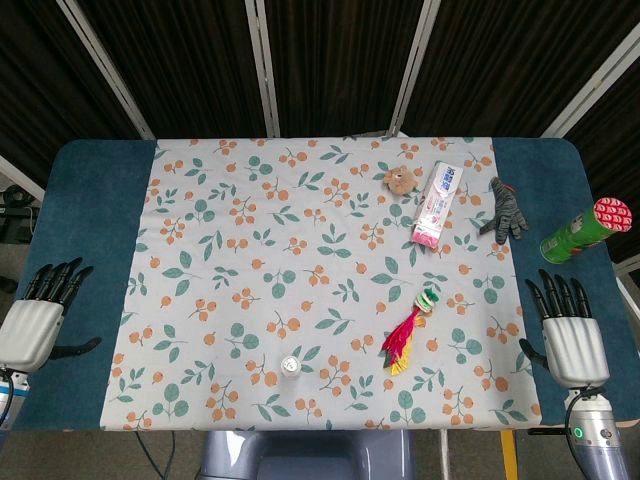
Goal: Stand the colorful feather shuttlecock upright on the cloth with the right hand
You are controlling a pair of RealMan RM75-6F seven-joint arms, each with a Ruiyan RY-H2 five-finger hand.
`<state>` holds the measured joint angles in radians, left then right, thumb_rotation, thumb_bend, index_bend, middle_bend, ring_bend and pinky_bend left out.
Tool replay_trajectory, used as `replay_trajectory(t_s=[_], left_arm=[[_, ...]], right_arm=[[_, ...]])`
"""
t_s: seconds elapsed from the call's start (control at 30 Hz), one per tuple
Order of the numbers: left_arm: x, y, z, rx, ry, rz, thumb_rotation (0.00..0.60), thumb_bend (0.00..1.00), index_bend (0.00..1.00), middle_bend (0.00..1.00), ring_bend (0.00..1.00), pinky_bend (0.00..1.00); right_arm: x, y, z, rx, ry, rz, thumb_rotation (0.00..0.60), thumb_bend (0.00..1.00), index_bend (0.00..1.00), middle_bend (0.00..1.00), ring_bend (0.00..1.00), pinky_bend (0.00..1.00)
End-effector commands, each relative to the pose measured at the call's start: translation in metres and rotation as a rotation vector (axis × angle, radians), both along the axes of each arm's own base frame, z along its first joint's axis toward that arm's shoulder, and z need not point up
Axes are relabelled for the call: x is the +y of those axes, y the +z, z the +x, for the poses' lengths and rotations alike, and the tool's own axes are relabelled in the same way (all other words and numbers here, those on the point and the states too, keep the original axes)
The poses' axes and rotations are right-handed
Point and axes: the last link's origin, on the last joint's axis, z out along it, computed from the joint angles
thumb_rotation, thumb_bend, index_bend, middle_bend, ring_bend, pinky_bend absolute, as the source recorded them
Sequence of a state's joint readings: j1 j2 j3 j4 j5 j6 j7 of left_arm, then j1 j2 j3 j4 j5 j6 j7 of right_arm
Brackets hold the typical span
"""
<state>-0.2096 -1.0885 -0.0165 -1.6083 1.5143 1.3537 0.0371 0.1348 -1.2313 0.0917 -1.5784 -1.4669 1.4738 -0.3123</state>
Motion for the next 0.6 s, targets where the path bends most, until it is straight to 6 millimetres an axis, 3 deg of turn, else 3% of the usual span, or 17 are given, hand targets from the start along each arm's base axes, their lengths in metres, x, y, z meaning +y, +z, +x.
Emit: replay_trajectory(t_s=[0.03, 0.6], left_arm=[[0.0002, 0.0, 0.0, 0.0, -0.001, -0.001, 0.529, 0.11, 0.07, 0.0, 0.0, 0.0], [0.0018, -0.0007, 0.0004, 0.003, -0.004, -0.005, 0.529, 0.12, 0.07, 0.0, 0.0, 0.0]], right_arm=[[0.0003, 0.0001, -0.0001, 0.002, 0.0, -0.001, 0.6, 0.12, 0.11, 0.0, 0.0, 0.0], [0.0011, -0.0024, 0.0035, 0.005, 0.052, 0.037, 0.6, 0.12, 0.12, 0.0, 0.0, 0.0]])
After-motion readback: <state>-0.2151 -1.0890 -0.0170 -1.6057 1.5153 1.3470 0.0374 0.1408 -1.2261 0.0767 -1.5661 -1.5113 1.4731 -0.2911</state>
